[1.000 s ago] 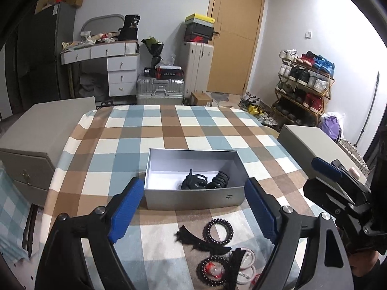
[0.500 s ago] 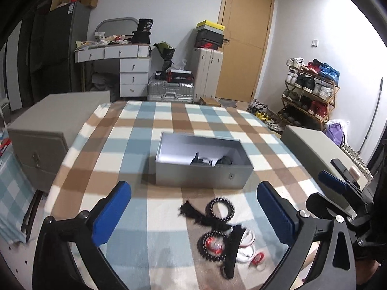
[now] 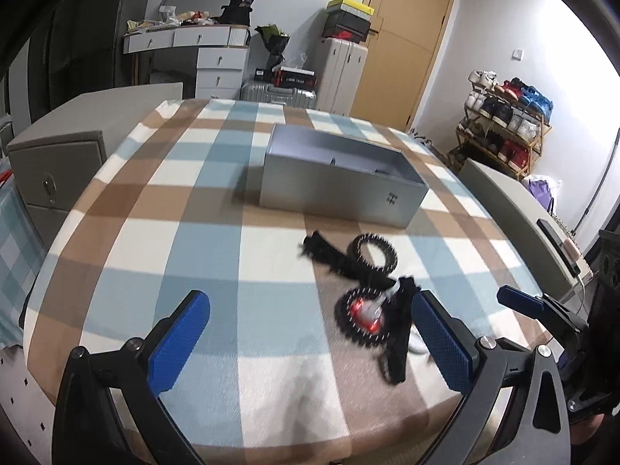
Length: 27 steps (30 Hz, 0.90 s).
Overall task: Organize jewelry
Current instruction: 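Lower the right tool onto a clear red-topped ring and close it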
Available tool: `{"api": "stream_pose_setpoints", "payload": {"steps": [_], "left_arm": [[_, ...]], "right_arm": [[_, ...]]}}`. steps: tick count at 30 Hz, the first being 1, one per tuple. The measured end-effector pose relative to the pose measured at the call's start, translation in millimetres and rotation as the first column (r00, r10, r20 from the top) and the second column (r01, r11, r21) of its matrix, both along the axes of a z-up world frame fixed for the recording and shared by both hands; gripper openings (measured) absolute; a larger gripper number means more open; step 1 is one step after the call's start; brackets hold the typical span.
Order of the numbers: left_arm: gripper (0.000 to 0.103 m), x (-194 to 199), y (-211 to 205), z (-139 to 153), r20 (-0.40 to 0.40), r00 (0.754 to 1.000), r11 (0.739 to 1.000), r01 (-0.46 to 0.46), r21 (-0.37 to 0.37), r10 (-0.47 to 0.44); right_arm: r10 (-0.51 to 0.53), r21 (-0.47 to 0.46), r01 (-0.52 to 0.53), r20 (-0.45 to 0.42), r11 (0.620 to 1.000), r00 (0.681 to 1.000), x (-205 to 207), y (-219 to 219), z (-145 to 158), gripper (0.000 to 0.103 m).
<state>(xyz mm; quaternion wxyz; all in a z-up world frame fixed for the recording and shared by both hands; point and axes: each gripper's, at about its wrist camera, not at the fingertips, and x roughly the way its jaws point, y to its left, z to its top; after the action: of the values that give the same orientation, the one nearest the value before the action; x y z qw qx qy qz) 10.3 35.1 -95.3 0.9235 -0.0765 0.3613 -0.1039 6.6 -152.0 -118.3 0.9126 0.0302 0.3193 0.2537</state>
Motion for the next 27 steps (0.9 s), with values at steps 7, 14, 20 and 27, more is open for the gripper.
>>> {"api": "stream_pose_setpoints", "payload": {"steps": [7, 14, 20, 27], "left_arm": [[0.101, -5.9, 8.5, -6.6, -0.046, 0.999, 1.000, -0.001, -0.020, 0.000], [0.101, -4.3, 15.6, -7.3, -0.056, 0.998, 1.000, -0.015, -0.027, 0.013], [0.101, 0.4, 17.2, -8.9, -0.075, 0.997, 0.999, -0.014, -0.034, 0.012], [0.101, 5.1, 12.5, -8.9, -0.089, 0.996, 1.000, -0.006, -0.021, 0.004]], "right_arm": [[0.038, -0.051, -0.040, -0.033, 0.998, 0.999, -0.8, 12.9, -14.2, 0.089], [0.017, -0.073, -0.023, -0.078, 0.997, 0.997, 1.8, 10.8, -25.1, 0.060], [0.044, -0.069, -0.049, -0.081, 0.996, 0.996, 0.5, 12.5, -28.2, 0.042], [0.072, -0.113, -0.080, -0.066, 0.990, 0.995, -3.4, 20.3, -29.5, 0.021]]}}
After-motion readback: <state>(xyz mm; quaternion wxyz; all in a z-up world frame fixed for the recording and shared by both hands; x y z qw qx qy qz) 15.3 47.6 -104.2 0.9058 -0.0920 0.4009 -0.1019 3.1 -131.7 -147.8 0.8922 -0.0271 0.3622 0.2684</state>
